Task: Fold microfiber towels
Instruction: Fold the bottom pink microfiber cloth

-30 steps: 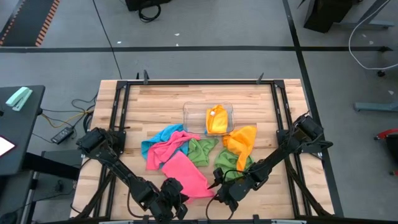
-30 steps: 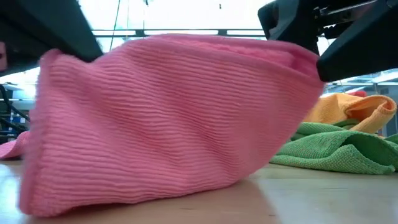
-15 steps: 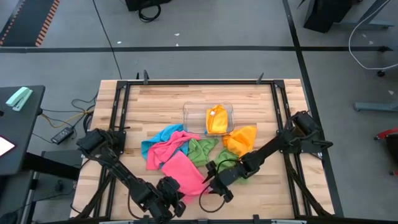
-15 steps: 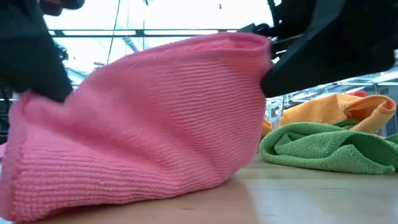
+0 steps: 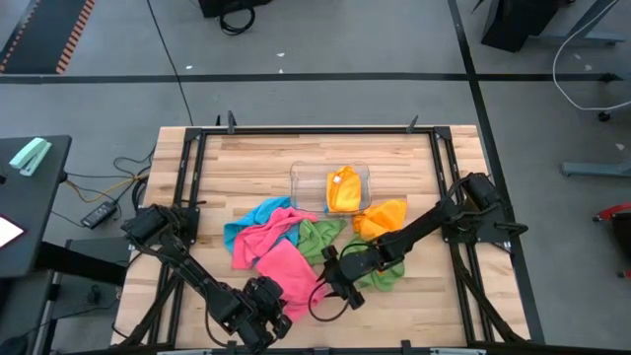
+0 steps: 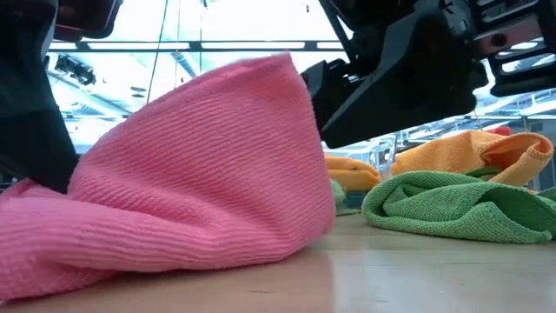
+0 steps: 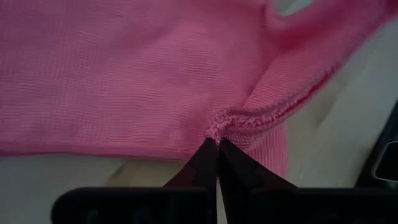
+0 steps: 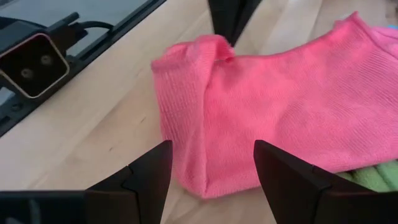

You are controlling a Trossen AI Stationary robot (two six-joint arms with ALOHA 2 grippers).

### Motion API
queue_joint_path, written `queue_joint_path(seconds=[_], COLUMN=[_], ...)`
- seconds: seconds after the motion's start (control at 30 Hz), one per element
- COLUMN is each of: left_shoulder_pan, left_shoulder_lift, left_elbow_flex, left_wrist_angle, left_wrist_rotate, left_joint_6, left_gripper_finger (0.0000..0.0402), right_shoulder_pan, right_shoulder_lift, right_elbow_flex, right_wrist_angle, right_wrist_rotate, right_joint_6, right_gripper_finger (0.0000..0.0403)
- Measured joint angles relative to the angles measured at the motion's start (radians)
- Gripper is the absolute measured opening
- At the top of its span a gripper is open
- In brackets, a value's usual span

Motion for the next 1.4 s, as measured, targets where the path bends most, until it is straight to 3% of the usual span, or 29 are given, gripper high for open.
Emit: queue_joint_path(seconds=[0.3,0.6,0.77,1.07,1.2,1.4], left_shoulder_pan=[0.0,0.005,0.016,0.016,0.016,0.016], left_shoulder_lift=[0.0,0.0,0.0,0.0,0.0,0.0], left_elbow_flex=[0.0,0.0,0.0,0.0,0.0,0.0], left_wrist_angle=[-0.04,-0.021,-0.017,-0.007,-0.007,-0.014], left_wrist_rotate=[-0.001,-0.001,-0.001,0.005,0.01,0.012], left_joint_6=[-0.068,-0.099,-0.097,-0.089,-0.089,-0.083], left_gripper_finger=[0.0024,0.0012,0.0027,0.0012,0.0028,0.0015], right_shoulder_pan=[0.0,0.022,0.052,0.037,0.026,0.026], right_shoulder_lift=[0.0,0.0,0.02,0.074,0.079,0.079], right_elbow_flex=[0.0,0.011,0.012,0.013,0.013,0.013], right_wrist_angle=[-0.001,0.006,0.087,0.204,0.217,0.22], right_wrist_rotate=[0.0,-0.035,-0.01,0.024,0.013,-0.01], right_joint_6=[-0.003,0.035,0.049,0.052,0.055,0.034], right_gripper_finger=[0.0235,0.0235,0.0235,0.0234,0.0209,0.012])
